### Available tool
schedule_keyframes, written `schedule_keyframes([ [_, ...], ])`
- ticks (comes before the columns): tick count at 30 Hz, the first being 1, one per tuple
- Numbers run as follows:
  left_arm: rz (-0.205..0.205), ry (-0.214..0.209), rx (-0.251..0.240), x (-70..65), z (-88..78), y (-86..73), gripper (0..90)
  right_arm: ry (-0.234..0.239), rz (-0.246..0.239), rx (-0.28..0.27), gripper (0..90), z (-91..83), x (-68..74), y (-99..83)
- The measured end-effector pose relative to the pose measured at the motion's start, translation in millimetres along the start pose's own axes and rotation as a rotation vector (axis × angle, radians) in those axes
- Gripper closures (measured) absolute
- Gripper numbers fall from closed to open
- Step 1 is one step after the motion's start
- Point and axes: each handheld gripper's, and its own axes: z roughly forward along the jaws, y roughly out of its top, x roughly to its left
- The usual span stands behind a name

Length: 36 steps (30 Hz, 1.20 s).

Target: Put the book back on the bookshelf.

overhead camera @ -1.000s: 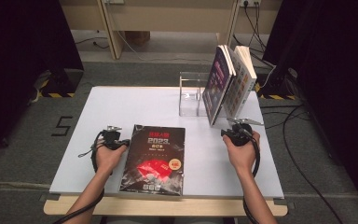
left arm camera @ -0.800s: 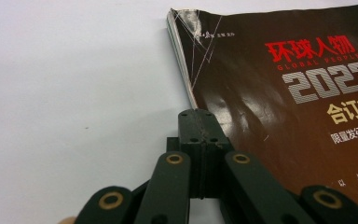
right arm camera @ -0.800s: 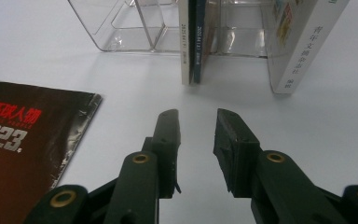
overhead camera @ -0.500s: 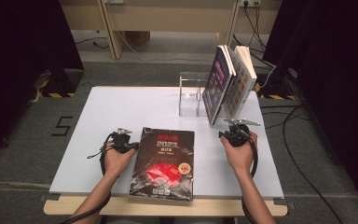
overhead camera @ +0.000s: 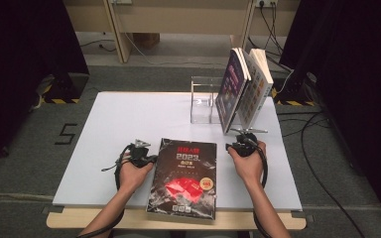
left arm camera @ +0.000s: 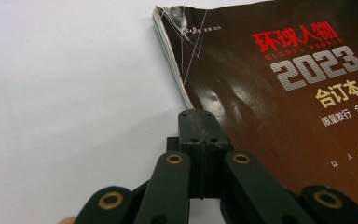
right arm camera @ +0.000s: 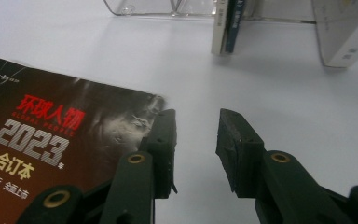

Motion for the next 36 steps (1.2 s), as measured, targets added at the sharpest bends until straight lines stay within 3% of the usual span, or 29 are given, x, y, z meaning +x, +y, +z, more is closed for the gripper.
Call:
schedule_keyframes([
  [8, 0.035, -0.034, 0.017, -16.8, 0.8, -1.9, 89.8, 0.035, 0.027, 0.043, 65.8, 13.5, 3.9, 4.6],
  [16, 0.074, -0.073, 0.038, -31.2, -2.3, -6.6, 89.8, 0.039, 0.040, 0.102, 64.3, 28.9, -2.3, 3.1],
  [21, 0.071, -0.097, 0.041, -33.6, -5.1, -6.6, 89.6, 0.034, 0.063, 0.116, 63.1, 31.6, -6.1, 4.2],
  [23, 0.052, -0.118, 0.041, -32.1, -7.3, -6.6, 89.3, 0.030, 0.060, 0.122, 62.6, 33.1, -6.4, 5.0],
  [26, 0.010, -0.143, 0.034, -27.1, -13.6, -4.1, 80.8, 0.034, 0.055, 0.120, 61.8, 34.5, -7.6, 6.1],
  [30, -0.005, -0.138, 0.017, -25.0, -20.9, -1.3, 77.4, 0.032, 0.054, 0.124, 61.5, 36.0, -7.2, 6.9],
  [36, 0.021, -0.158, 0.055, -31.9, -18.3, -5.1, 69.7, 0.041, 0.062, 0.127, 61.4, 37.9, -7.7, 8.2],
])
